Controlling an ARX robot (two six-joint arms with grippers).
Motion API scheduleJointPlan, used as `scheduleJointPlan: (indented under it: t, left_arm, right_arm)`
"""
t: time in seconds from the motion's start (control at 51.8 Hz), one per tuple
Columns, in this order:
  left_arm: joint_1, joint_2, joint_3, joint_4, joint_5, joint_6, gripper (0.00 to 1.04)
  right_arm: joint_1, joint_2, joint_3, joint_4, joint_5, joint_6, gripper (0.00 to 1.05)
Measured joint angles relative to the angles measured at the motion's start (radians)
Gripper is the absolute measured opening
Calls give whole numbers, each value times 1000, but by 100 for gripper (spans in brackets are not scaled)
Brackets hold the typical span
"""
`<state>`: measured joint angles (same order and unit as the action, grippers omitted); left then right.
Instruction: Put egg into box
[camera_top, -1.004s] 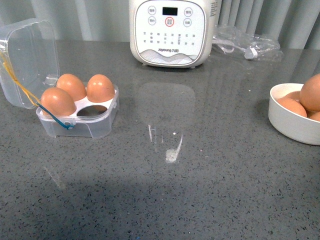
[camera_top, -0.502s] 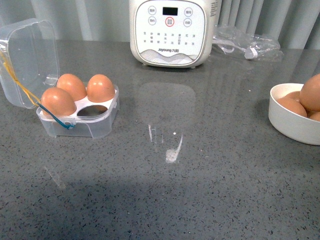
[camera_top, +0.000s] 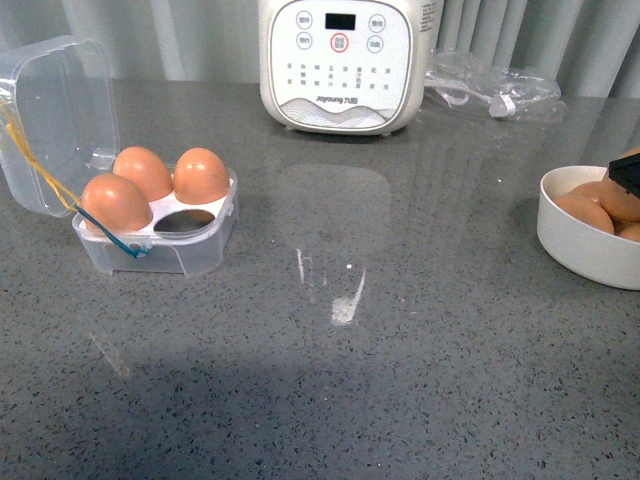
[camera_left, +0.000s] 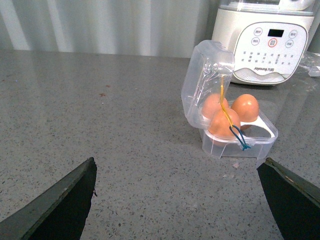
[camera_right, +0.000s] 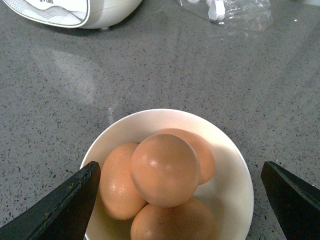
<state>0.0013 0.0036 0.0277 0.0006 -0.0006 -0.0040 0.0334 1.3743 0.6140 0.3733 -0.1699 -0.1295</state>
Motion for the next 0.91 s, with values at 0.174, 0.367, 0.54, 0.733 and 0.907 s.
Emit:
scheduleJointPlan:
  t: [0.174, 0.367, 0.54, 0.733, 0.907]
  left_arm:
    - [0, 0, 0, 0, 0, 0, 98]
    - [0, 0, 0, 0, 0, 0, 98]
    - [0, 0, 0, 0, 0, 0, 98]
    - [0, 0, 0, 0, 0, 0, 98]
    - [0, 0, 0, 0, 0, 0, 98]
  right_arm:
    - [7, 35, 10, 17, 11, -5, 98]
    - [10, 59, 13, 32, 18, -7, 98]
    - [12, 77, 14, 60, 23, -14, 97]
    - [22, 89, 14, 92, 18, -29, 67]
    - [32, 89, 14, 95, 18, -44, 40]
